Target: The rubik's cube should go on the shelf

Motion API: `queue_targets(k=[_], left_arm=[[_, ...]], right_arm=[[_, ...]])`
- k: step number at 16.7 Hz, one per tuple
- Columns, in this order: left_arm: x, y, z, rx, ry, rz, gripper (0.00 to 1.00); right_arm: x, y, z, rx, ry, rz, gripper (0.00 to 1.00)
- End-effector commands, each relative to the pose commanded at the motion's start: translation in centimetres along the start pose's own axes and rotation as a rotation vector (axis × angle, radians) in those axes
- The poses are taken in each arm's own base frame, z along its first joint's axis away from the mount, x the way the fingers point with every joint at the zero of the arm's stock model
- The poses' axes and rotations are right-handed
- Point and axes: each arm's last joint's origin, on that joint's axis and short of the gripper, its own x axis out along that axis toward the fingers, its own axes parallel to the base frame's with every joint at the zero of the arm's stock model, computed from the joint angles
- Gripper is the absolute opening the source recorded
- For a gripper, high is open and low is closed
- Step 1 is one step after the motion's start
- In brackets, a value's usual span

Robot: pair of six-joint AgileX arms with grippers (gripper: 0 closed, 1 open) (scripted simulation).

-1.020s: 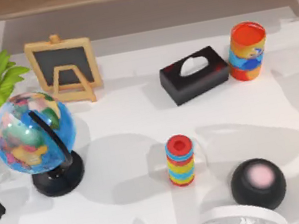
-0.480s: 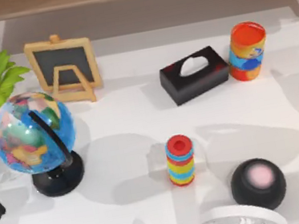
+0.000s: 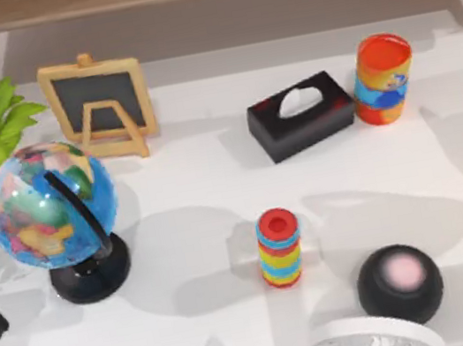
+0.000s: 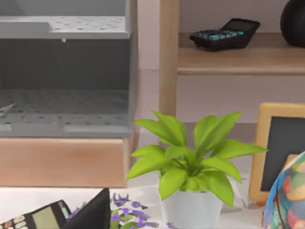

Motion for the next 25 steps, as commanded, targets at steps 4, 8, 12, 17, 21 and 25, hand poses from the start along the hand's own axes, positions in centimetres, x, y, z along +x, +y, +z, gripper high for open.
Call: queue_targets(k=[4, 8, 12, 17, 21, 25], left_arm=[[0.0, 0.0, 0.0, 0.0, 0.0, 0.0, 1.0], [0.0, 0.0, 0.0, 0.0, 0.0, 0.0, 1.0], [0.0, 0.0, 0.0, 0.0, 0.0, 0.0, 1.0], [0.0, 0.0, 0.0, 0.0, 0.0, 0.0, 1.0], [0.0, 0.0, 0.0, 0.0, 0.0, 0.0, 1.0], [0.0, 0.0, 0.0, 0.0, 0.0, 0.0, 1.0]], right_arm=[[0.0, 0.0, 0.0, 0.0, 0.0, 0.0, 0.0], [0.0, 0.0, 0.0, 0.0, 0.0, 0.0, 0.0], [-0.1, 0.1, -0.1, 0.004, 0.004, 0.004, 0.0], [-2.3, 0.3, 0.0, 0.009, -0.006, 0.012, 0.0], [-5.6, 0.2, -0.1, 0.005, 0.001, 0.008, 0.0], [-6.4, 0.1, -0.1, 0.004, 0.004, 0.004, 0.0]])
